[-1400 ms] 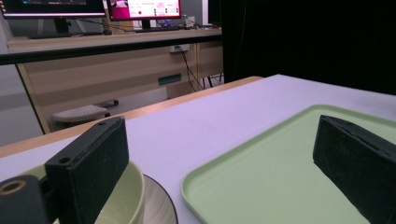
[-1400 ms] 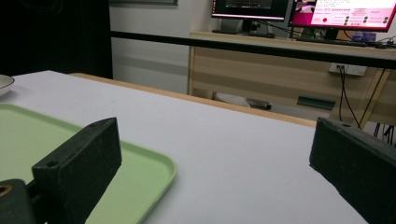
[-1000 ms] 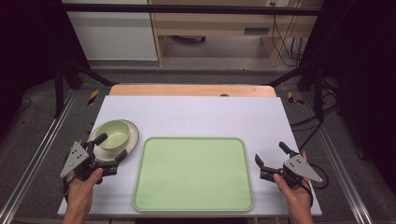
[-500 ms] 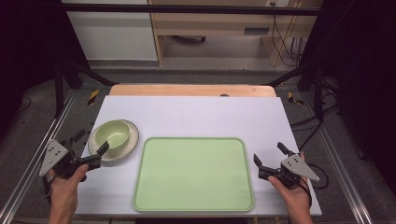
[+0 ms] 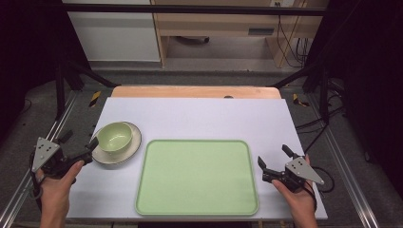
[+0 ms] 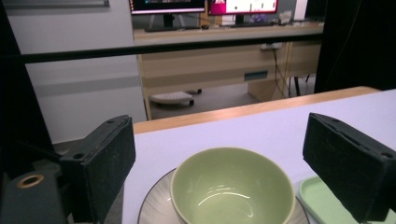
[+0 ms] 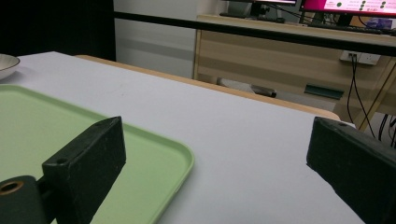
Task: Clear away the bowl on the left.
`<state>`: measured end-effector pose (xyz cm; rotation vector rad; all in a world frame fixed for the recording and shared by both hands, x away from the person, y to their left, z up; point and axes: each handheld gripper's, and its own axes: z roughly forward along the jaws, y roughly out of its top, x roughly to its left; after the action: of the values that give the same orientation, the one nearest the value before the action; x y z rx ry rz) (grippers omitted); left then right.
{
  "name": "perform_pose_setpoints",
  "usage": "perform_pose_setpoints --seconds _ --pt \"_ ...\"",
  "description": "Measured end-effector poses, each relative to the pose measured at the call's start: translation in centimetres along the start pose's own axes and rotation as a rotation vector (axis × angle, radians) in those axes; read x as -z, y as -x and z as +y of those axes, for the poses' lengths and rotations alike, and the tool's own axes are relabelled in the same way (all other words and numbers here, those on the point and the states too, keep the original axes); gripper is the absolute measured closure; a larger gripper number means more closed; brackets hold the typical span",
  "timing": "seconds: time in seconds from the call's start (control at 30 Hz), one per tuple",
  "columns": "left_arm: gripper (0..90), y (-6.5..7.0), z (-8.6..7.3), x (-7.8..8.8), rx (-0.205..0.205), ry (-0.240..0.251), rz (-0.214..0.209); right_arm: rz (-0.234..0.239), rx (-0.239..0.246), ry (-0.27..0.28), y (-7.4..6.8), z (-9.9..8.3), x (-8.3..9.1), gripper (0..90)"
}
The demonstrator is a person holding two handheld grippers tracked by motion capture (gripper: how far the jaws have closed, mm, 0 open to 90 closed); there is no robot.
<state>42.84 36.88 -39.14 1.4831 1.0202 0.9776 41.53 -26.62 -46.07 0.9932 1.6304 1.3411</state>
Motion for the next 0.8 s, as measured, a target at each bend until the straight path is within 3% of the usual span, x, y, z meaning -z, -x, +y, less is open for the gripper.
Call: perform_pose_setpoints --seconds 0.03,0.1,0.17,0.2,0.23,0.3,0.37,0.4,0.47,0.53,0.73,0.8 --pt "9.4 0.0 0.0 0.0 0.000 0.000 0.000 0.000 0.000 0.000 0.0 0.0 0.0 5.0" --pt "9.9 -0.4 1.4 -1.2 -0.039 -0.029 0.009 -0.004 -0.001 -0.003 -0.1 -0.1 -0.1 5.5" --pt "12.0 -0.5 1.7 -1.5 -0.044 -0.036 0.011 -0.006 -0.002 -0.007 -0.2 -0.1 -0.2 5.6" --pt "13.3 -0.8 2.2 -2.7 -0.045 -0.065 0.003 -0.008 0.002 -0.007 -0.2 -0.1 -0.1 5.6" --pt "14.0 -0.8 2.2 -2.7 -0.045 -0.065 0.003 -0.008 0.002 -0.007 -0.2 -0.1 -0.1 5.6" --pt "14.5 -1.3 1.9 -4.7 -0.089 -0.127 0.010 -0.014 -0.003 -0.003 -0.2 0.0 0.0 5.7" --pt "15.1 -1.5 1.6 -5.4 -0.094 -0.155 -0.002 -0.016 0.001 0.001 -0.1 0.0 0.0 5.8" --pt "15.1 -1.9 0.7 -6.4 -0.061 -0.176 -0.021 -0.017 -0.003 -0.002 -0.1 -0.1 0.0 5.8" --pt "16.6 -2.2 -0.4 -6.8 -0.031 -0.163 -0.025 -0.021 -0.003 -0.004 0.0 -0.1 0.0 5.8" --pt "18.2 -2.6 -1.0 -7.2 -0.014 -0.200 -0.022 -0.023 -0.009 -0.003 0.0 -0.1 0.0 5.8" --pt "23.8 -3.1 -2.3 -6.6 0.052 -0.206 0.011 -0.025 -0.011 -0.007 0.1 -0.2 -0.1 5.9" --pt "24.4 -3.2 -2.4 -6.7 0.056 -0.214 0.011 -0.023 -0.012 -0.008 0.0 -0.1 0.0 5.9"
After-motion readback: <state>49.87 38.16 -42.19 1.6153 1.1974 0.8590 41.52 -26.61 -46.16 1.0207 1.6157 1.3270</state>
